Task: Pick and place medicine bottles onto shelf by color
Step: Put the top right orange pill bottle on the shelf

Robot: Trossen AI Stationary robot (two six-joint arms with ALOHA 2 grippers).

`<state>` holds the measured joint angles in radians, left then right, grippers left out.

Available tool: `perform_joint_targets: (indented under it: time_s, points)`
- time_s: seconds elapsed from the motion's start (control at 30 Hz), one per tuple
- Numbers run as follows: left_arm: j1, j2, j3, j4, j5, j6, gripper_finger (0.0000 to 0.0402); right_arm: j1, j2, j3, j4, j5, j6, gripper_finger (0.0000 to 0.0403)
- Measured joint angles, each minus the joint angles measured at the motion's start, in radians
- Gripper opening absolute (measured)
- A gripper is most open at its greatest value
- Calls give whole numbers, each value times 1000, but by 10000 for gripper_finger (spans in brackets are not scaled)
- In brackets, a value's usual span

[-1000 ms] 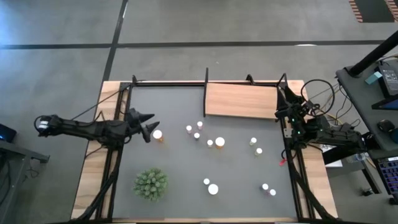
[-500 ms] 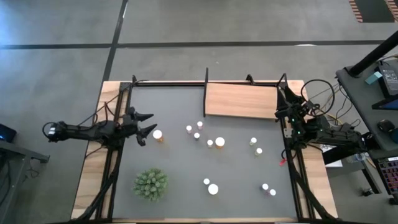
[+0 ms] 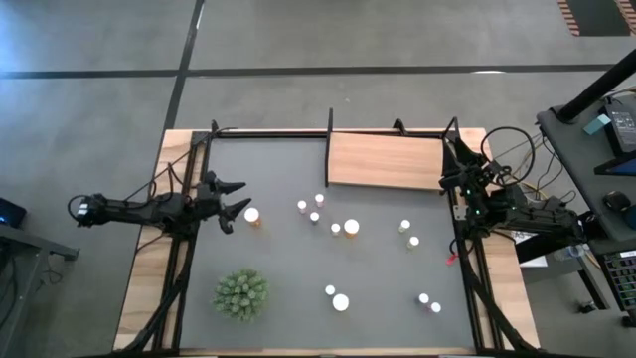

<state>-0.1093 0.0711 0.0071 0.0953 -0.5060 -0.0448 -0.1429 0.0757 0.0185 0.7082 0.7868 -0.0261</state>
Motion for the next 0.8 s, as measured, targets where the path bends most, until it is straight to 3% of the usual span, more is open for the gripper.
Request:
perform_joint_targets:
  time_s: [0.4,0.6,0.8]
  points:
    - [0,21,-1,1,0,0,238,0,0,0,9,-2,-30,352]
    - [0,20,-2,2,0,0,238,1,24,0,-155,-37,-13,352]
    - [0,28,-2,1,0,0,238,0,108,19,-192,-27,42,352]
